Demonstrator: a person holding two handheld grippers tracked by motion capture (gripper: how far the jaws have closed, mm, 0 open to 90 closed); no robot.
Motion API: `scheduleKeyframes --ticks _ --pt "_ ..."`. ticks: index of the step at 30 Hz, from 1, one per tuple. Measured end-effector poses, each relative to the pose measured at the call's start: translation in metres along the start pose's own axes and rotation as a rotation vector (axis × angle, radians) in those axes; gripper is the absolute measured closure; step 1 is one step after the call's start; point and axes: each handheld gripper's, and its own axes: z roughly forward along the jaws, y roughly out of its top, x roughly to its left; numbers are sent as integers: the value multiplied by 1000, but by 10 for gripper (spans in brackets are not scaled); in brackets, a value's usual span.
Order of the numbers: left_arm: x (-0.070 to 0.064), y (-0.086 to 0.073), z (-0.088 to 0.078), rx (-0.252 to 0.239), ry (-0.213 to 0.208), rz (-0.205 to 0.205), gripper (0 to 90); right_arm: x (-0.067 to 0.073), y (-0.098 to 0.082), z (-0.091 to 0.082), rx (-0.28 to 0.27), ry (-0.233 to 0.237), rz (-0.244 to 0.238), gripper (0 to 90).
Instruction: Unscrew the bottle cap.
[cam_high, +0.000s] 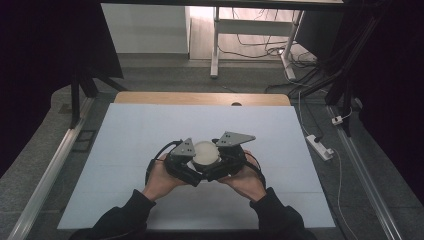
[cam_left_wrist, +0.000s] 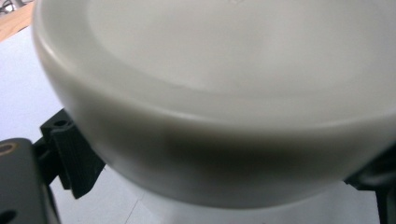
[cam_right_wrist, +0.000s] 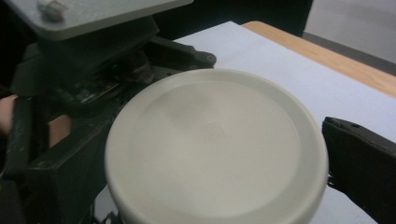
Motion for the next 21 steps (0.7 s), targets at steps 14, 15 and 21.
scheduleKeyframes --ticks 14,15,21 --pt "2 0 0 13 -54 24 74 -3 -2 -2 4 62 -24 70" --pt "2 0 -1 10 -70 28 75 -4 -2 -2 1 82 -27 70" --pt "4 -2 0 7 -166 62 74 -12 -4 -5 9 210 -58 71"
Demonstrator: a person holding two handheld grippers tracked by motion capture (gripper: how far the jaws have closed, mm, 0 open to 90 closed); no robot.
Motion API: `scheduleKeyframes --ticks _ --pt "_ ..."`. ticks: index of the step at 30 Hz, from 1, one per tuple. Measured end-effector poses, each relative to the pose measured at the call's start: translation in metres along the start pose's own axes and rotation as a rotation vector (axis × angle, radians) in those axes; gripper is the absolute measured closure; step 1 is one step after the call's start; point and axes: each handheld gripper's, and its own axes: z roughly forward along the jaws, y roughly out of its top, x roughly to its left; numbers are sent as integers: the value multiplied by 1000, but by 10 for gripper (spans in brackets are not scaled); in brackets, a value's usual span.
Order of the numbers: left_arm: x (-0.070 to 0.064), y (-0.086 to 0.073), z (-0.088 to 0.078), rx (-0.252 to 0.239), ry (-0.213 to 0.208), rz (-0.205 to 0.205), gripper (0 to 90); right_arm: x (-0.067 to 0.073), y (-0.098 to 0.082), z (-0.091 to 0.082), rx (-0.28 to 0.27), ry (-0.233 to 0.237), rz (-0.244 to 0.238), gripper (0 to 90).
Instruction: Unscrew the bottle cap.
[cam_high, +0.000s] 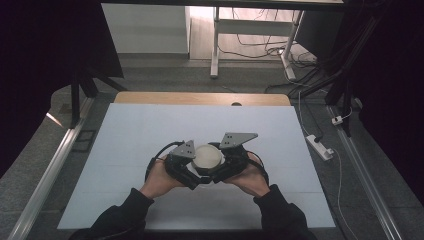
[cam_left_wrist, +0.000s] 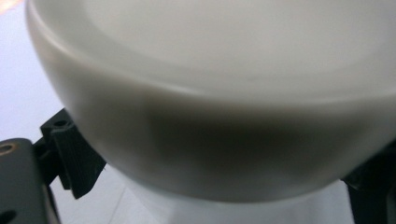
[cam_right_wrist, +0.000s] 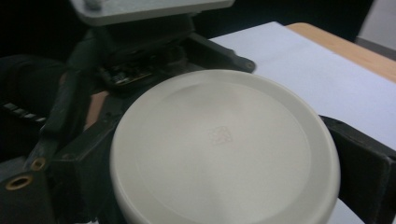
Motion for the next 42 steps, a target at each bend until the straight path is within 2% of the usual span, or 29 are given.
scheduleKeyframes --ticks 5,9,11,14,16,18,20,22,24,27,34,37,40,42 --pt "-1 0 0 10 -84 48 74 -4 -1 -4 12 107 -33 71" --pt "-5 0 0 13 -164 103 74 -4 -2 -7 23 220 -72 70" --pt "-7 1 1 18 -177 125 74 -2 -2 -8 34 260 -101 69" --pt "-9 2 1 21 -160 131 74 0 -2 -10 42 260 -124 69" --pt "-8 3 0 9 -131 110 74 0 -2 -11 34 237 -106 67" --pt "-7 4 -2 5 -93 94 74 0 -1 -11 20 192 -83 44" --pt "-7 5 -3 -6 -46 61 74 0 1 -10 15 134 -69 2" --pt "-5 5 -4 -15 -6 30 74 1 2 -9 19 68 -65 0" --pt "-3 4 -5 -16 35 4 74 3 3 -8 13 22 -59 0" --pt "-2 4 -6 -8 92 -17 74 6 5 -6 4 -46 -36 0" --pt "-4 4 -4 1 145 -45 74 10 5 0 -31 -165 37 0" --pt "-6 6 -2 9 164 -47 74 12 4 2 -27 -193 54 0" --pt "-7 7 -2 19 171 -42 74 14 3 4 -36 -200 53 61" --pt "-6 6 -2 20 164 -39 74 16 3 5 -37 -211 48 66"
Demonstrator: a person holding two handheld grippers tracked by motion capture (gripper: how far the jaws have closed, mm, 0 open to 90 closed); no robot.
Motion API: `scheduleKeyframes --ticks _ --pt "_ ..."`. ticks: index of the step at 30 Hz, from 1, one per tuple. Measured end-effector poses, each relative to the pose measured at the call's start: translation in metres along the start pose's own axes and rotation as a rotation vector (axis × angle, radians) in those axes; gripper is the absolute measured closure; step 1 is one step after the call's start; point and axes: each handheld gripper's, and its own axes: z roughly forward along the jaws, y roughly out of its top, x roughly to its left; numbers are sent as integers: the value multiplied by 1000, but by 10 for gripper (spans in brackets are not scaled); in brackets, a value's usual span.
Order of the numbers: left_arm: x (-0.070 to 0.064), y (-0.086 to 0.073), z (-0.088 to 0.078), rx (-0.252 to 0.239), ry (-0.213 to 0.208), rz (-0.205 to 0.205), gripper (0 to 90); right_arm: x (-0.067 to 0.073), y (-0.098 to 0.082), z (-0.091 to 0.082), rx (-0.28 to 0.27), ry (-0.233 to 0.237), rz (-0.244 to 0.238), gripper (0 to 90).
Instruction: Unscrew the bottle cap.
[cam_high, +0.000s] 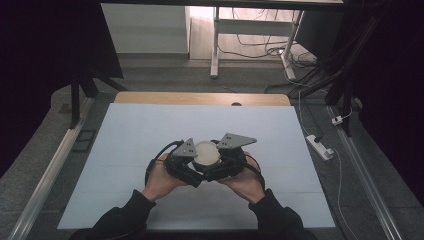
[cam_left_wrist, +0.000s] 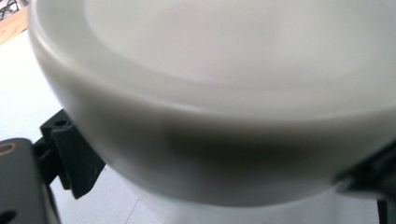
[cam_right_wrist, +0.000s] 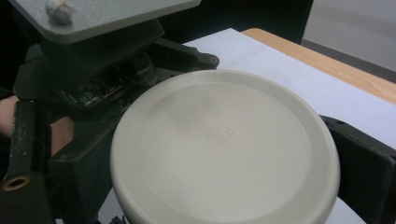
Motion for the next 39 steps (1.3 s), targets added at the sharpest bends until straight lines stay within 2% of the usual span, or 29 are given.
scheduleKeyframes --ticks 3,5,11,14,16,19,24,39 --pt "1 0 -1 -3 -14 1 74 1 0 -1 -6 -2 -3 69" --pt "2 0 -1 0 -34 13 74 -1 0 -1 0 21 -1 69" --pt "5 -3 0 1 -132 38 74 -10 -1 -4 18 146 -16 70" --pt "6 -4 0 8 -179 65 74 -14 -2 -5 22 212 -36 71" --pt "6 -4 0 14 -201 82 74 -15 -3 -5 28 246 -51 72" --pt "6 -5 2 25 -214 97 74 -16 -4 -6 37 274 -71 72" --pt "6 -6 3 33 -211 106 74 -16 -3 -7 27 278 -81 72" --pt "6 -7 4 33 -205 110 74 -20 2 -15 4 239 -84 72"
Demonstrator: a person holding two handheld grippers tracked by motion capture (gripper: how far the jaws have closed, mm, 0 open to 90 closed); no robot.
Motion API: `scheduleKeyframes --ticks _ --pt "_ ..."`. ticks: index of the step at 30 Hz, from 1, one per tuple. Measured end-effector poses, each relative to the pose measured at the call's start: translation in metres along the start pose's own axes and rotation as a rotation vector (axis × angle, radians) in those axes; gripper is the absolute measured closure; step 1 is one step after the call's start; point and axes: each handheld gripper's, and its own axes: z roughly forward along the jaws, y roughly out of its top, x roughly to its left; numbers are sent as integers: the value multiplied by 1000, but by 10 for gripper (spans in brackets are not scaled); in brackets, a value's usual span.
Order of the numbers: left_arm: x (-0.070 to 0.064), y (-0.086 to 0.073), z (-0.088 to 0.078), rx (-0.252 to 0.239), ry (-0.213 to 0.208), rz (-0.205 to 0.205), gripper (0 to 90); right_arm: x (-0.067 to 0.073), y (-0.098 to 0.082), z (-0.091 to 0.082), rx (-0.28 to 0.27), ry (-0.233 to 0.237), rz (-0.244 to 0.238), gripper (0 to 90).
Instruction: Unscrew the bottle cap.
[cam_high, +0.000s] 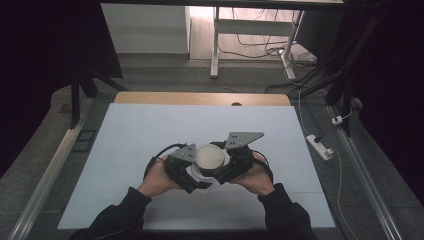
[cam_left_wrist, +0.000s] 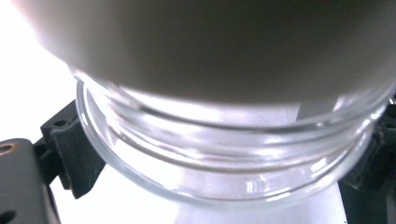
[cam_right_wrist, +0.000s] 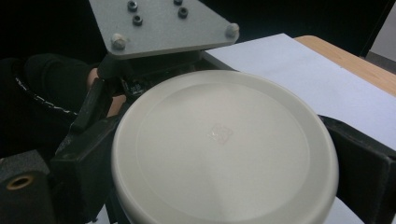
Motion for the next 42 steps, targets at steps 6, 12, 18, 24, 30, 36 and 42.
scheduleKeyframes --ticks 6,12,18,24,30,36,42 --pt "0 -1 -1 -1 5 -1 74 -1 0 -3 -6 -13 1 72" --pt "3 -3 -4 -7 25 -14 74 -2 0 -6 -9 -23 1 72" --pt "8 -7 -8 -12 58 -38 74 1 0 -8 -16 -22 3 72" --pt "14 -11 -10 -16 87 -70 74 6 1 -11 -25 -13 4 72" --pt "20 -13 -13 -22 121 -94 74 12 1 -12 -19 -11 -6 72" --pt "25 -14 -18 -37 160 -119 74 18 -1 -12 -14 -8 -7 72" --pt "30 -15 -22 -54 192 -144 74 23 -3 -11 -14 1 -8 72"
